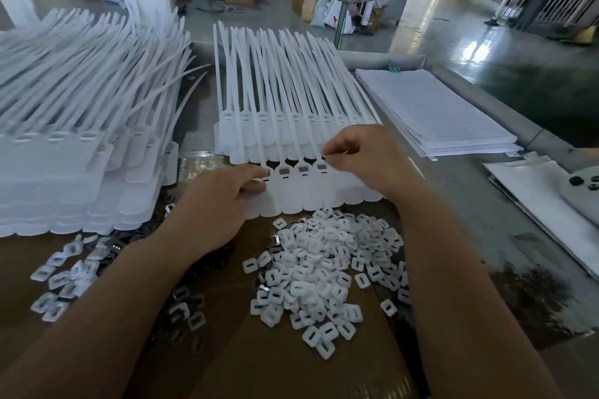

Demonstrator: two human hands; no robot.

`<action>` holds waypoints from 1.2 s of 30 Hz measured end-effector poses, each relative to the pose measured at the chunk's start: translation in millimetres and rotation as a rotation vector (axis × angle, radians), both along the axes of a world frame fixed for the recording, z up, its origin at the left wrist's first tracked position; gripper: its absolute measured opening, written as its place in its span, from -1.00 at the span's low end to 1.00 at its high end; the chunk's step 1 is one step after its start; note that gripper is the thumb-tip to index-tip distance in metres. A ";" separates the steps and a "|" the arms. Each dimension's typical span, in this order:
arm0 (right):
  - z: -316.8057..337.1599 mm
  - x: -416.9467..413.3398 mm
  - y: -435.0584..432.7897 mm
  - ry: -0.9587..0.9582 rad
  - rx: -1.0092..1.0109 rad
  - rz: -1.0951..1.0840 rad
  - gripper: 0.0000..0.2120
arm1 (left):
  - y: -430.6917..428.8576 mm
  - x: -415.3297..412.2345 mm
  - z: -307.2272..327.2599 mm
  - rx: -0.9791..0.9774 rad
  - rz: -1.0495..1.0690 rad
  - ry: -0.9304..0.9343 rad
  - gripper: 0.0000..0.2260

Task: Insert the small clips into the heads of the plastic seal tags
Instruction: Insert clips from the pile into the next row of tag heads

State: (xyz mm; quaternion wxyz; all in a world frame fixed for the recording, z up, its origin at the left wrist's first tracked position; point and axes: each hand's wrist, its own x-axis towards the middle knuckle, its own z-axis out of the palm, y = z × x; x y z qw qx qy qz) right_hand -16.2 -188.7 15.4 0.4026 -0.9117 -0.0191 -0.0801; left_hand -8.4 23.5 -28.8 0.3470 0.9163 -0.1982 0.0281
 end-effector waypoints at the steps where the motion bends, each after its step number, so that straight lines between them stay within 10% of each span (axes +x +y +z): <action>1: 1.0 -2.2 9.0 0.035 -0.045 0.094 -0.80 | -0.2 0.5 0.4 0.005 0.001 0.000 -0.48; 11: 0.3 -16.8 57.9 0.251 -0.307 0.590 -0.88 | -0.7 0.8 6.7 0.013 -0.013 -0.027 -0.55; 36: 2.9 -9.6 33.2 0.155 0.008 0.312 -0.78 | 1.4 2.3 3.3 0.020 0.004 0.007 -0.46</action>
